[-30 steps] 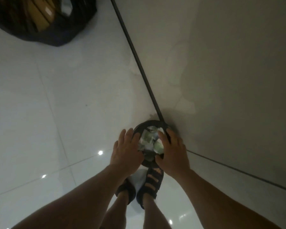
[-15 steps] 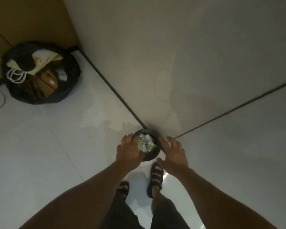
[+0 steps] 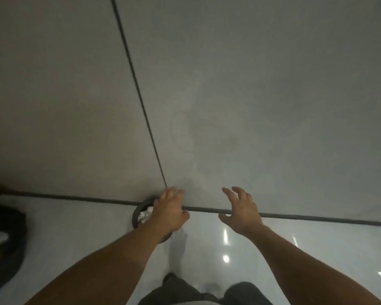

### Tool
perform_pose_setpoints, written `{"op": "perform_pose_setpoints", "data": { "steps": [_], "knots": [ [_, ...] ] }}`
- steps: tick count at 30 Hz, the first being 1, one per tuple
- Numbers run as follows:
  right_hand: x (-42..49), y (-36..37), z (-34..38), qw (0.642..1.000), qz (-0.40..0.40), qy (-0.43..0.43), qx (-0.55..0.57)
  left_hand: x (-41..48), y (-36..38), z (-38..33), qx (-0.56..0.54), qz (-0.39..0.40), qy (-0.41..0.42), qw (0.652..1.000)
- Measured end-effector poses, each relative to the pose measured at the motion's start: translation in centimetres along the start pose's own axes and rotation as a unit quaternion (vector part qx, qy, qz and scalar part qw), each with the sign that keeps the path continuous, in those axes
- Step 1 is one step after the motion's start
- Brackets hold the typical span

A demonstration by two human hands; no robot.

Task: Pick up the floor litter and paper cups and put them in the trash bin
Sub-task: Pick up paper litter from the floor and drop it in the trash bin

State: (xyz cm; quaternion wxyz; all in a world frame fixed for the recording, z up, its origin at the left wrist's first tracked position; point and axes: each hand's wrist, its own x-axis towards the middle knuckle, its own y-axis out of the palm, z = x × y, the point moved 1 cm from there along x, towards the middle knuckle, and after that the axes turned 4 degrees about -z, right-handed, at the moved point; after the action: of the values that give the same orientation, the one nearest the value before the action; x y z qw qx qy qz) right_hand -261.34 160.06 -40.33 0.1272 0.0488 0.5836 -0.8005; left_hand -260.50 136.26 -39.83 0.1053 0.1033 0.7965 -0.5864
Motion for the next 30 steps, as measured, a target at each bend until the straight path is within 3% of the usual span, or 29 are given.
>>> {"op": "perform_pose_setpoints", "data": {
  "steps": [5, 13, 22, 30],
  "knots": [
    [-5.9, -3.3, -10.7, 0.992, -0.05, 0.101, 0.046, 2.0, 0.5, -13.6, 0.06, 0.042, 0.131, 0.989],
    [-18.2, -9.4, -28.7, 0.957, -0.114, 0.262, 0.056, 0.6, 7.2, -39.1, 0.13, 0.075, 0.336, 0.93],
    [-30.7, -13.1, -43.7, 0.877, -0.161, 0.446, 0.078, -4.0, 14.4, -60.9, 0.175, 0.088, 0.512, 0.836],
    [-37.2, -15.7, -56.8, 0.807, -0.167, 0.56, 0.083, -4.7, 21.2, -79.2, 0.182, 0.12, 0.605, 0.766]
  ]
}}
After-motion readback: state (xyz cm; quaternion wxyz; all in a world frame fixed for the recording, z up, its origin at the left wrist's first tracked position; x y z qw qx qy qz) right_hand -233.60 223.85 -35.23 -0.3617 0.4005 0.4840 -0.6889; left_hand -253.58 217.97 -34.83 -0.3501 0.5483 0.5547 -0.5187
